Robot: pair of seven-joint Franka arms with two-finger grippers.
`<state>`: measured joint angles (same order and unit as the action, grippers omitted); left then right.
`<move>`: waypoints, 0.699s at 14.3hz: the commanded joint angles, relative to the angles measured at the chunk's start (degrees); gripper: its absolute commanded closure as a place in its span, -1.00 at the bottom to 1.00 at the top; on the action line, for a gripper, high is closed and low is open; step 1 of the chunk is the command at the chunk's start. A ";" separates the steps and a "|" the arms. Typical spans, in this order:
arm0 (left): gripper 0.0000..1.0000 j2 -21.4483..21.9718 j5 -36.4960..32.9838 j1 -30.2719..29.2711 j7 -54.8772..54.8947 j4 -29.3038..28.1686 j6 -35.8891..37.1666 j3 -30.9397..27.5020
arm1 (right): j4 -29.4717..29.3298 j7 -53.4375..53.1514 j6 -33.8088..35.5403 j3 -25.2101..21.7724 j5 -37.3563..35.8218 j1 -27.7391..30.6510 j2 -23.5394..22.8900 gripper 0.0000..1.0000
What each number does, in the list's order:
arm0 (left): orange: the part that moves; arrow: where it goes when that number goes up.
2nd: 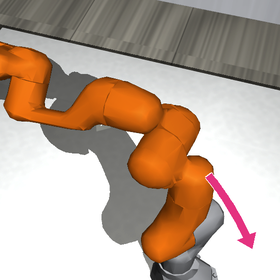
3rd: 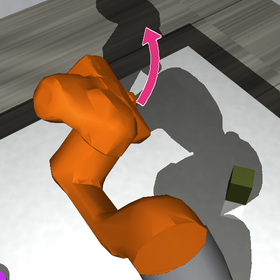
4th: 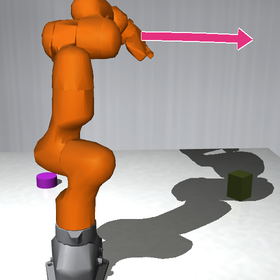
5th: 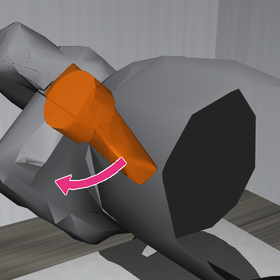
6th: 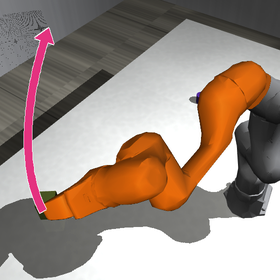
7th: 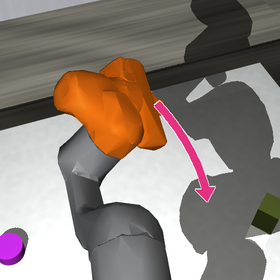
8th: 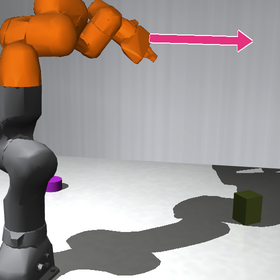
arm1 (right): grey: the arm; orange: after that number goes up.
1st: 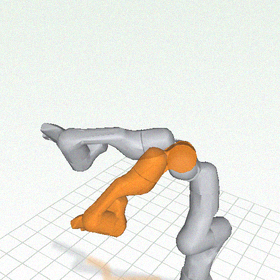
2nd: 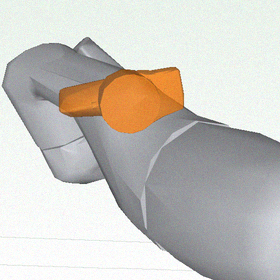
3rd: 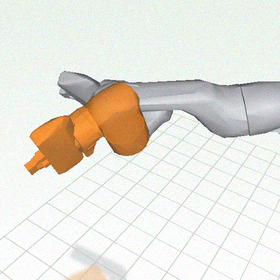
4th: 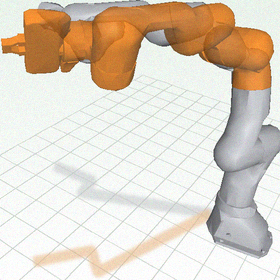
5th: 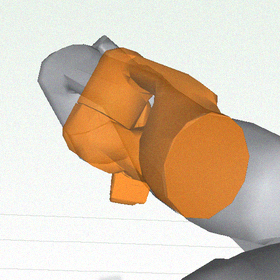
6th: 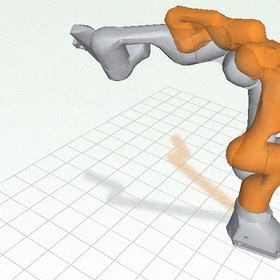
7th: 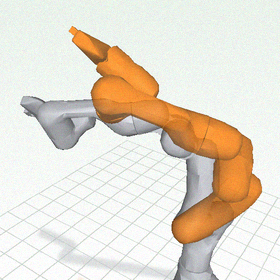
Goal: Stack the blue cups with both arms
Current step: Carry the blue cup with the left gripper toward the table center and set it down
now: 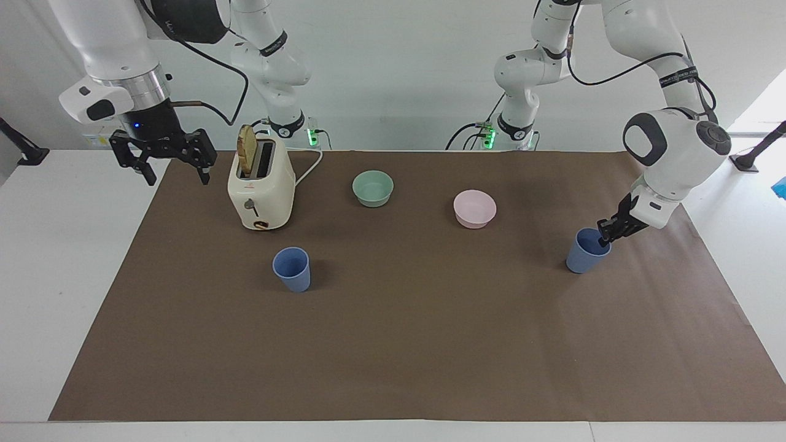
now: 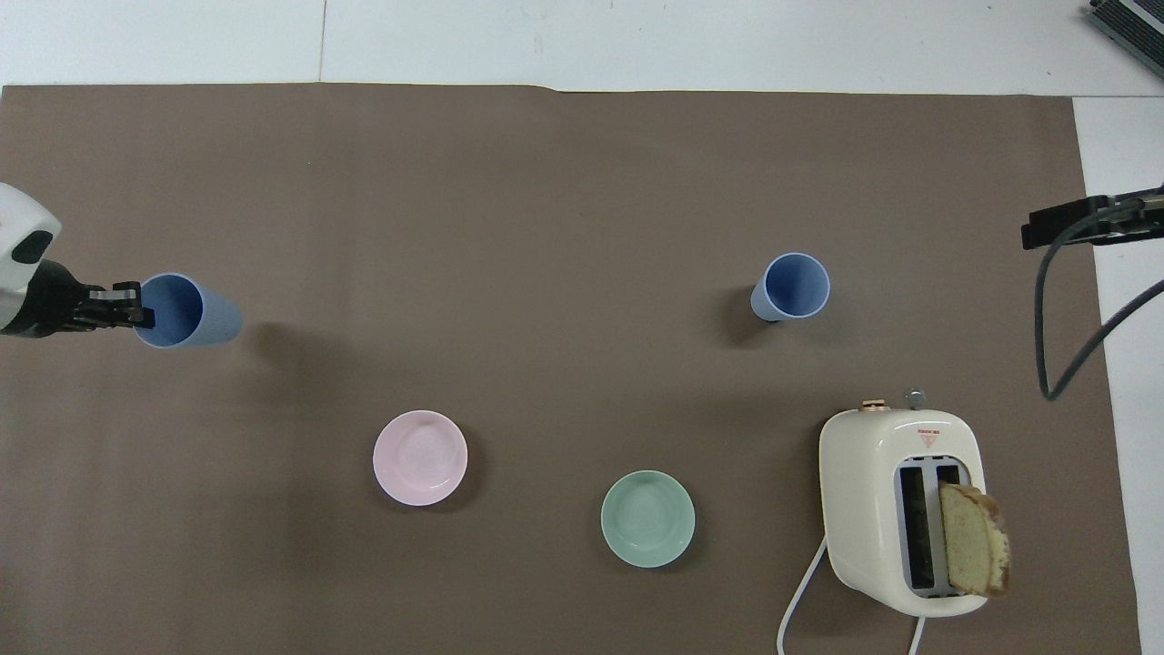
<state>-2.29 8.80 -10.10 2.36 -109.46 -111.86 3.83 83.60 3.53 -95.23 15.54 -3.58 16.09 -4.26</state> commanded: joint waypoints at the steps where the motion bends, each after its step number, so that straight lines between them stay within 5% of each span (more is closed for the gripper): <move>1: 1.00 1.58 2.01 2.70 -6.54 1.97 3.40 1.35 | 0.95 1.31 -0.31 0.20 0.85 0.61 0.84 -1.00; 10: 1.00 -1.75 2.09 23.01 -33.63 1.97 -8.97 2.85 | 0.95 1.31 -0.31 0.20 0.85 0.52 0.92 -1.00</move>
<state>-2.15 10.31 9.91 -28.21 -107.70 -117.26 7.81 83.60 3.53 -95.23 15.54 -3.58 16.09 -4.26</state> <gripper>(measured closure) 0.956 0.000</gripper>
